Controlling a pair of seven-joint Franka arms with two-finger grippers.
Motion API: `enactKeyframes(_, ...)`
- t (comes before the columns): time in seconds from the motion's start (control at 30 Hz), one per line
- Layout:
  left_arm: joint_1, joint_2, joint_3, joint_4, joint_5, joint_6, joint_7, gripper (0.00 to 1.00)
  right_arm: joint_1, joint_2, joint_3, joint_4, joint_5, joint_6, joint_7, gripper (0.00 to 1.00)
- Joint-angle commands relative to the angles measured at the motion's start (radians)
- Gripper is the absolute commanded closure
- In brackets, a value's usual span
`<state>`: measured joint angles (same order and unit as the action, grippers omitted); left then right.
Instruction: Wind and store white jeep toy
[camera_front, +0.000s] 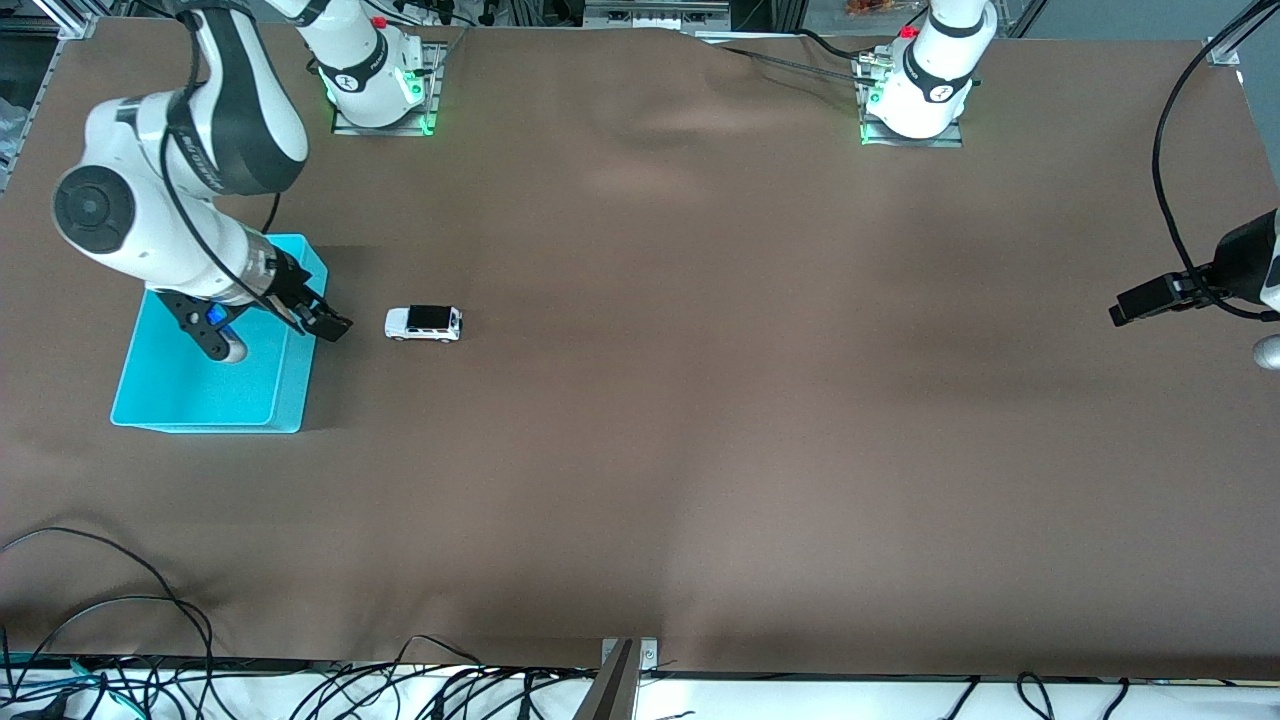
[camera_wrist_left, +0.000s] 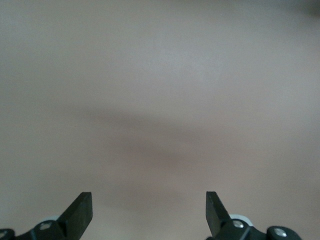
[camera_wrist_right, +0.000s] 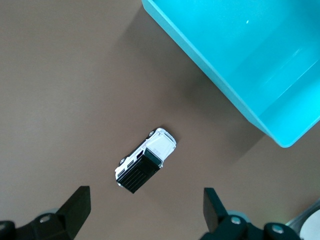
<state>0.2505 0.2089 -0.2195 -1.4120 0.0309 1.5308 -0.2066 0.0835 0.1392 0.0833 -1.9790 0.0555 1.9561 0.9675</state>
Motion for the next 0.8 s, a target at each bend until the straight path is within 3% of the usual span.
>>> enactKeyframes(0.0,0.000,0.001,0.002,0.002,-0.017,-0.011,0.026,0.00,0.005,-0.018,-0.002,-0.104,0.015,0.090,0.072,0.00)
enactKeyframes(0.27,-0.002,0.001,0.002,0.002,-0.016,-0.011,0.026,0.00,0.033,-0.006,0.004,-0.210,0.009,0.263,0.249,0.00)
enactKeyframes(0.77,-0.002,0.003,0.002,0.002,-0.016,-0.011,0.026,0.00,0.085,0.059,0.012,-0.291,-0.002,0.445,0.465,0.00)
